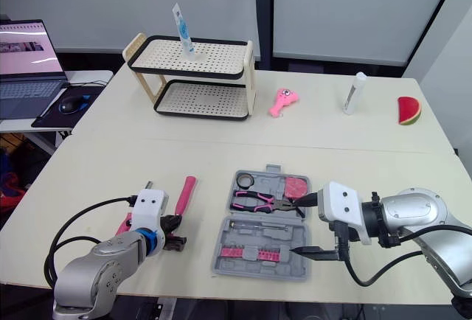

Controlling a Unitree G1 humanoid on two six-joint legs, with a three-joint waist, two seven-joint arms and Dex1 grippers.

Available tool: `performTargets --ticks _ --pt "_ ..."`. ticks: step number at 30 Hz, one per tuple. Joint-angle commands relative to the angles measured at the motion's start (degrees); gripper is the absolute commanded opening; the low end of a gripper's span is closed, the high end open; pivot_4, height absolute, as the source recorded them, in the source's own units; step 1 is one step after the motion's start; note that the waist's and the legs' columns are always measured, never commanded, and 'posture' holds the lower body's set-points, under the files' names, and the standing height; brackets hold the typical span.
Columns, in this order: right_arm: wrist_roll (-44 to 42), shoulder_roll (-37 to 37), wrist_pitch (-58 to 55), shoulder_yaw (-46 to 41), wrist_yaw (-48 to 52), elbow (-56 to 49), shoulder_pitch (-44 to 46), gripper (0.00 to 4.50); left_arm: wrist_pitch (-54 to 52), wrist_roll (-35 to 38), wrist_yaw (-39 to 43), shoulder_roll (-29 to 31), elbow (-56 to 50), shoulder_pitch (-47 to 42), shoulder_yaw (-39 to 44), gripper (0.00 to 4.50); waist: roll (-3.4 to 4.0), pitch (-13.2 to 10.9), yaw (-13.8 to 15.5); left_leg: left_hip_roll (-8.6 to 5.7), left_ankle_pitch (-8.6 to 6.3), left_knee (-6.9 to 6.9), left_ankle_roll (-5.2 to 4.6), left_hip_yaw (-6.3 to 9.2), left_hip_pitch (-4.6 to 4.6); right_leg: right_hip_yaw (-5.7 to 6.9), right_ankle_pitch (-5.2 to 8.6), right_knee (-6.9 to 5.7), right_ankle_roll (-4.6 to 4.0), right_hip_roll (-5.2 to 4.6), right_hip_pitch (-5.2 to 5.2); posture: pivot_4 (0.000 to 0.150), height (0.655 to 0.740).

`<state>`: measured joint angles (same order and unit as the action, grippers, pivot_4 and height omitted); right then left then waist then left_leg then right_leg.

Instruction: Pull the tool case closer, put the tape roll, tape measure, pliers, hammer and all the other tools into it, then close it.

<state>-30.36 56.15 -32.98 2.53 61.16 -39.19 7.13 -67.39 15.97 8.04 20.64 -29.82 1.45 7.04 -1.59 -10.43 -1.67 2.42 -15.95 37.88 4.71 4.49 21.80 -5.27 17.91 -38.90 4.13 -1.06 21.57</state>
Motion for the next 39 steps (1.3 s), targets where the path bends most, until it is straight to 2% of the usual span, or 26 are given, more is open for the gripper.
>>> performTargets --ticks 1,28,30,39 --pt "-0.35 0.92 0.5 -2.24 -0.16 -1.93 -0.45 4.5 -0.5 0.13 0.76 0.46 -1.19 -1.32 -1.02 0.04 0.0 0.0 0.0 0.0 0.0 0.0 0.0 0.0 0.0 0.0 0.0 0.0 0.0 0.0 0.0 0.15 0.735" --pt "-0.15 1.63 0.56 -3.8 -0.7 -2.99 -3.33 4.5 -1.86 -0.81 0.43 -2.91 3.9 -6.09 -3.27 0.04 0.02 0.01 0.18 -0.05 0.0 0.01 0.0 0.05 -0.04 0.04 -0.01 0.0 0.01 -0.03 -0.1 0.15 0.735" --pt "-0.25 1.59 0.38 -3.85 -0.89 -3.1 -3.19 4.5 -3.43 -0.08 0.66 -3.23 2.6 -6.36 -2.66 0.76 0.02 0.01 0.18 -0.06 0.0 0.01 0.0 0.05 -0.04 0.03 -0.01 0.01 0.01 -0.03 -0.1 0.15 0.735" --pt "-0.42 1.57 0.37 -3.81 -1.37 -3.25 -3.26 4.5 -6.78 1.73 1.83 -2.41 -0.16 -7.19 0.5 3.47 0.02 0.01 0.09 -0.05 0.0 0.01 0.0 0.07 -0.04 0.05 -0.01 0.01 0.02 -0.03 -0.09 0.15 0.735"
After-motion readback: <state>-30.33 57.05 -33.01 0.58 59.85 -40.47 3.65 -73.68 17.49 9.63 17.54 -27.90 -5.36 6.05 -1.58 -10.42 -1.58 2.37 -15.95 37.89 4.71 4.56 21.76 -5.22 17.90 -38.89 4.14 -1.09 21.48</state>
